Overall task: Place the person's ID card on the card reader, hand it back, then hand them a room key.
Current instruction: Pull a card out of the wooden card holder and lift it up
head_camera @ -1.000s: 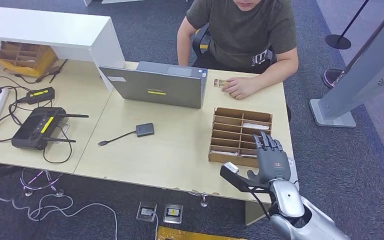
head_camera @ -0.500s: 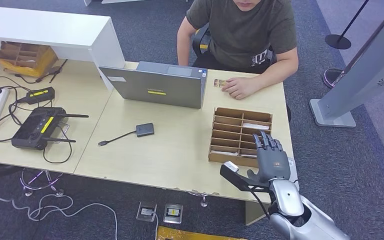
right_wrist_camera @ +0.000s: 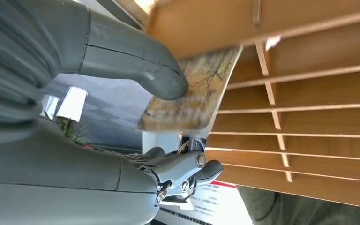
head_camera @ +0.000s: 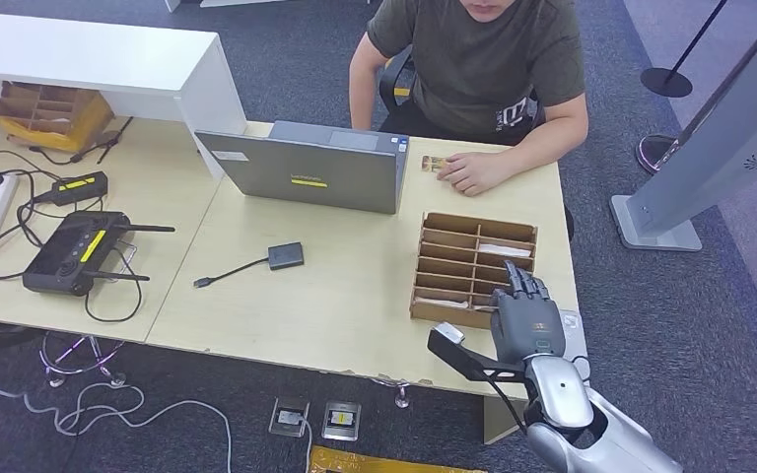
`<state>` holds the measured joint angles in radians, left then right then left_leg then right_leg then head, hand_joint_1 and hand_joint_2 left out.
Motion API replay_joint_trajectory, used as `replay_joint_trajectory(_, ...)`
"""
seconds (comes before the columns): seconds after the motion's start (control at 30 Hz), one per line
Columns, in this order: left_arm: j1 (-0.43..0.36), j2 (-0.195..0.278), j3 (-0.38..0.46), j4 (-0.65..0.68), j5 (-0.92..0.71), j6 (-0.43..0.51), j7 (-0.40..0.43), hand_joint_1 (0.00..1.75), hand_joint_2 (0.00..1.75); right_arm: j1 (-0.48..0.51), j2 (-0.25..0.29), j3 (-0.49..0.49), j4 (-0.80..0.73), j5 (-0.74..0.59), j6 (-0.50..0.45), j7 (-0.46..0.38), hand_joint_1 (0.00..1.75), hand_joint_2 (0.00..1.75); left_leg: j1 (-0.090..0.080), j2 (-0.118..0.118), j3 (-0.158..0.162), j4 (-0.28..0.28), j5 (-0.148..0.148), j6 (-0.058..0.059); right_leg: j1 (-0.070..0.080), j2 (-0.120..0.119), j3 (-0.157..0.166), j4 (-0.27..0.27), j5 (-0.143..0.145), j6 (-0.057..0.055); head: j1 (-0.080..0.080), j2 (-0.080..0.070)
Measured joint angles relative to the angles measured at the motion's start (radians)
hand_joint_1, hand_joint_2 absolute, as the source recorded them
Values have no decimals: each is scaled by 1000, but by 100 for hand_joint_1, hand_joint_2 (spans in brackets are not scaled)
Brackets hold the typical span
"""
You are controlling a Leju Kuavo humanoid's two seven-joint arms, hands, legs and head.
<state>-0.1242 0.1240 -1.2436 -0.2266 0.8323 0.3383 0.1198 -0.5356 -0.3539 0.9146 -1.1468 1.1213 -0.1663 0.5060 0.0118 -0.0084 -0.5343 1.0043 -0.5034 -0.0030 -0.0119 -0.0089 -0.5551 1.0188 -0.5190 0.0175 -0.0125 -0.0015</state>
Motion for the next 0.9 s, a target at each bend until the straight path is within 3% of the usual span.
replay_joint_trajectory(0.9, 0, 0, 0, 0, 10, -3, 0, 0, 0, 7, 48, 19, 29, 19, 17, -41, 175, 175, 0, 1, 1, 0, 0, 0, 0, 1, 0, 0, 0, 0, 0, 0)
